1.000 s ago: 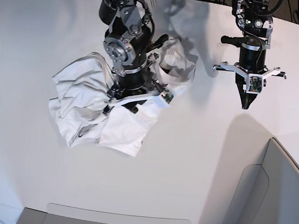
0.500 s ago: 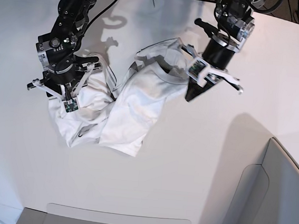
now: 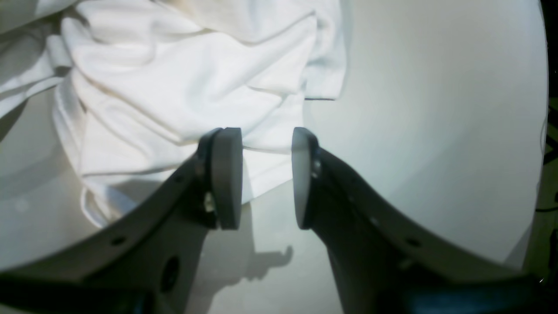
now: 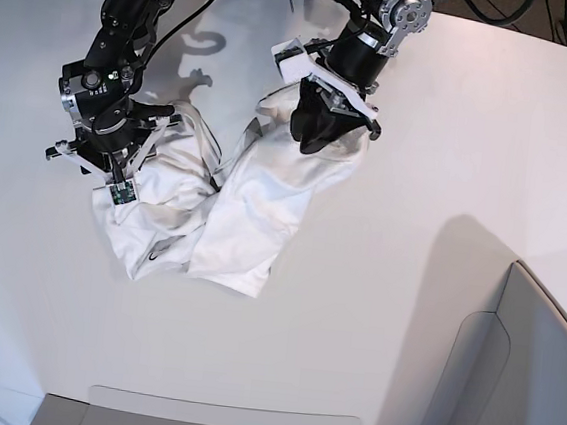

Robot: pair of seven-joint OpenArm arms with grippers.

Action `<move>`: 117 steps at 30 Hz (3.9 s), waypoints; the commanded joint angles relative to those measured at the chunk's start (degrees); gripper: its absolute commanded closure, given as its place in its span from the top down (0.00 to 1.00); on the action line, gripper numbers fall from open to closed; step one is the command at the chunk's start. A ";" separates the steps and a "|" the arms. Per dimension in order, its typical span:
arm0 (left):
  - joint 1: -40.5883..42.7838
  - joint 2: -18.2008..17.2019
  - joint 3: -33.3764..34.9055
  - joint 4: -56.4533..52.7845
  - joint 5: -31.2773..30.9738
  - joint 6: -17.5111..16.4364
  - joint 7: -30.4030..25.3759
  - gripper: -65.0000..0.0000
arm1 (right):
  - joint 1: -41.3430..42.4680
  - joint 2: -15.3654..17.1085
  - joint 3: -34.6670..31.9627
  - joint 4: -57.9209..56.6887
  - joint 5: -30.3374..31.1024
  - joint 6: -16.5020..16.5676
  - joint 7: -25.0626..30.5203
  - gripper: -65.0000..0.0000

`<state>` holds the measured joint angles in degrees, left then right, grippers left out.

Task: Layout the t-shirt on the table in an organized manner, then fold the t-shirt properly
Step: 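Grasp the shirt hem beside the right gripper with the left gripper, then hold the shirt with both grippers, pausing, then pull the held hem outward with the left gripper to spread the shirt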

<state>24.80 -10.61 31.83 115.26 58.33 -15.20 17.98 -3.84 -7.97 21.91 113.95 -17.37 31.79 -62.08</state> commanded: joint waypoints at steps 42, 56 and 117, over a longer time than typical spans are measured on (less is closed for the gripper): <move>-3.65 3.18 10.32 -9.28 16.80 -0.05 3.25 0.45 | -5.70 -0.34 6.53 -4.19 10.02 0.17 -2.49 0.30; -6.55 3.53 11.46 -13.15 17.06 9.53 8.00 0.46 | -5.79 -0.34 6.09 -4.46 9.94 0.25 -3.45 0.30; -23.87 11.62 1.09 -14.74 16.71 23.33 8.53 0.45 | -5.35 -0.34 6.00 -5.51 9.85 0.25 -3.37 0.30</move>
<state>21.17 -5.67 34.33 98.39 76.31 -1.58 26.44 -9.85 -8.43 28.05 107.50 -7.70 31.79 -66.22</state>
